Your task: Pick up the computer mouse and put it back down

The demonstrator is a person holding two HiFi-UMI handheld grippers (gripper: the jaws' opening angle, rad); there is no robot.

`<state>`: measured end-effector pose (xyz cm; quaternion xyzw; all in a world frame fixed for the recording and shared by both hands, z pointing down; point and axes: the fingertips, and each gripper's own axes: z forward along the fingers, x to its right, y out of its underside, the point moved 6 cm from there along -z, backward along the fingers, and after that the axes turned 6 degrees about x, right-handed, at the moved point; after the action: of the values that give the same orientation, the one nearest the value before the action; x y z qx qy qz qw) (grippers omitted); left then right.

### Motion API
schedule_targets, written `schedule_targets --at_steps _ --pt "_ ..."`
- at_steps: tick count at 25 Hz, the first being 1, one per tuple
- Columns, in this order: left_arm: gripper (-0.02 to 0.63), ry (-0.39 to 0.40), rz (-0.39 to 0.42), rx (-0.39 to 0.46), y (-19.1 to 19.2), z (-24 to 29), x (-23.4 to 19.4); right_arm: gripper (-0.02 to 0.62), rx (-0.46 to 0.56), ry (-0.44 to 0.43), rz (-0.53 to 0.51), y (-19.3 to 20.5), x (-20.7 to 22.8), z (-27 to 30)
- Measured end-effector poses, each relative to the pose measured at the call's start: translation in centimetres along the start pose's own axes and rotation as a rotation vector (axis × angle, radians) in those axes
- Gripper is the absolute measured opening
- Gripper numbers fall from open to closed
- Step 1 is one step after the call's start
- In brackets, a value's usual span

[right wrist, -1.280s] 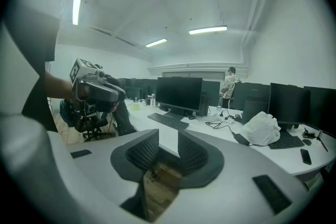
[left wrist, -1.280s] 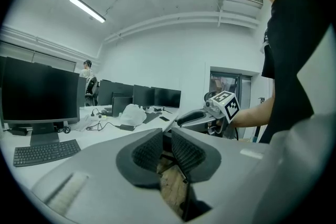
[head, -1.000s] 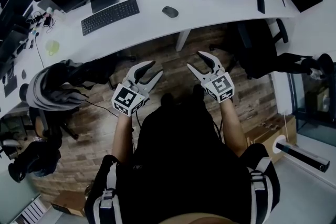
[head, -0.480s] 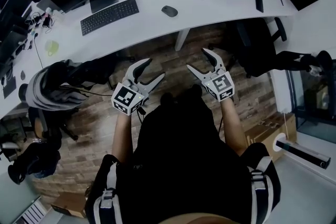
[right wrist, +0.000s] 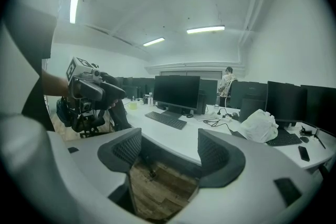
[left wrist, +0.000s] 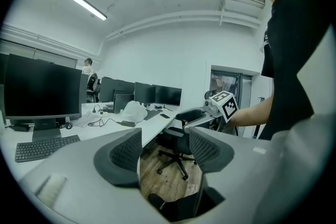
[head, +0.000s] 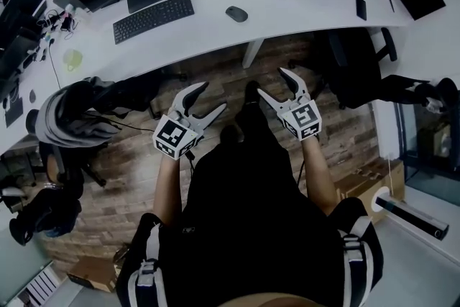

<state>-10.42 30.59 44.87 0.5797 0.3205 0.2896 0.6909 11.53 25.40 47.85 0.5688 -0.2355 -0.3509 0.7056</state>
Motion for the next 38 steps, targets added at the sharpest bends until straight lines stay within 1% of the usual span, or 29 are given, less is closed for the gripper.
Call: schedule_targets --at_steps 5,12,16,19,28,33,38 --pt "0.268 -0.019 -0.004 -0.004 0.1 0.6 -0.9 0.327 -0.003 -0.011 0.004 0.4 0.7 0.9" --pt "0.268 -0.015 0.002 -0.021 -0.2 2.9 -2.7 0.322 -0.001 -0.011 0.017 0.6 3.1 2.4" --pt "0.268 -0.015 -0.008 -0.031 -0.4 4.7 -4.1 0.322 -0.018 -0.017 0.022 1.0 5.1 3.5" --pt "0.262 -0.001 -0.032 -0.031 -0.7 6.0 -5.1 0.322 -0.023 -0.021 0.025 0.9 6.8 4.8" --pt "0.261 0.049 -0.058 -0.088 -1.0 10.7 -8.2 0.319 -0.048 -0.057 0.056 1.7 11.1 9.0" --pt "0.261 0.048 -0.052 -0.092 -2.0 13.4 -10.5 0.315 -0.039 -0.073 0.059 1.3 14.0 11.6" --pt "0.261 0.024 -0.05 -0.096 -2.7 15.5 -12.8 0.314 -0.06 -0.096 0.062 1.1 16.3 13.6"
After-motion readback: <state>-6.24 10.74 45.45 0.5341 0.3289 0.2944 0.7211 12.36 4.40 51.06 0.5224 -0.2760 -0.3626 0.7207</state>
